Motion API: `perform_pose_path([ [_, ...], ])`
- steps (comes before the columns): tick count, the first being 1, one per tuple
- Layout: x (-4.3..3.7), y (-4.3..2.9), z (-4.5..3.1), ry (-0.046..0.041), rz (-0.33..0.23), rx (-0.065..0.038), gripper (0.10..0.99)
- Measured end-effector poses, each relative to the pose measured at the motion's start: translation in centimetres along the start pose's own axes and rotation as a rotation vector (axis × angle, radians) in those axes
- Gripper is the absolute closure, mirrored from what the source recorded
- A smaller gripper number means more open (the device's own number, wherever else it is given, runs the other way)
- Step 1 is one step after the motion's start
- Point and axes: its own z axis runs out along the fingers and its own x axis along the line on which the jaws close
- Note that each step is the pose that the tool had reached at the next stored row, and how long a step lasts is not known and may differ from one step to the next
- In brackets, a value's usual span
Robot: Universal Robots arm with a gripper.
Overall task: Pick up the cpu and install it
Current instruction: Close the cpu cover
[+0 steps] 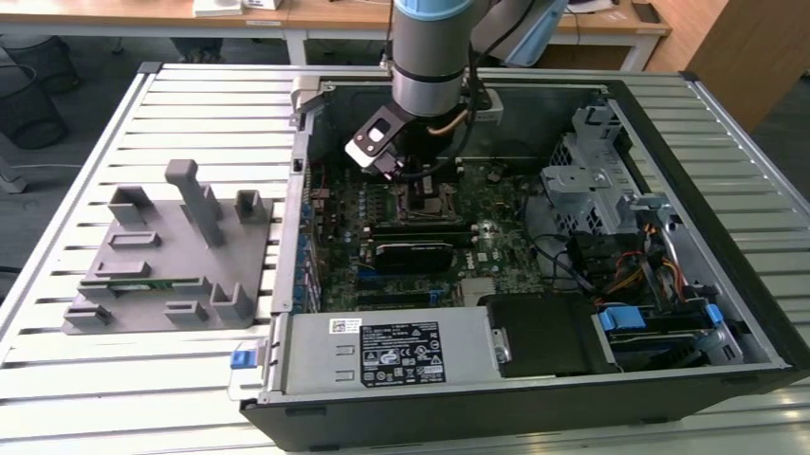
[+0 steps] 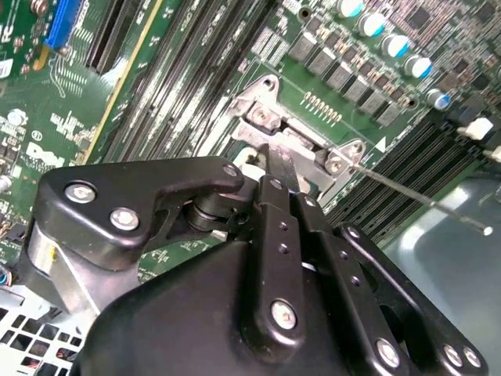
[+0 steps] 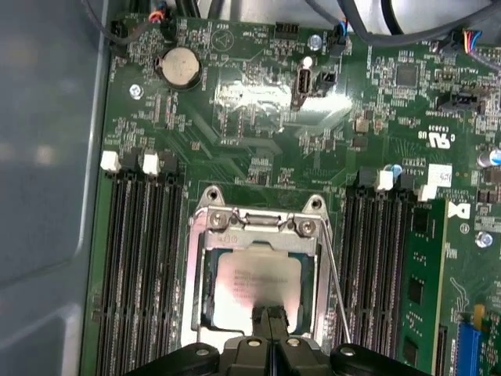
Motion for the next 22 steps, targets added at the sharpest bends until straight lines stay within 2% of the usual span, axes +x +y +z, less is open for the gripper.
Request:
perform_pose_path([
  [5,-0.03,0.42,-0.11,0.0,0.0,0.0,0.98],
  [18,-0.03,0.46,-2.49,-0.0001,0.0,0.0,0.98],
  [22,-0.05,0.76,-2.47,0.0001,0.0,0.0,0.98],
])
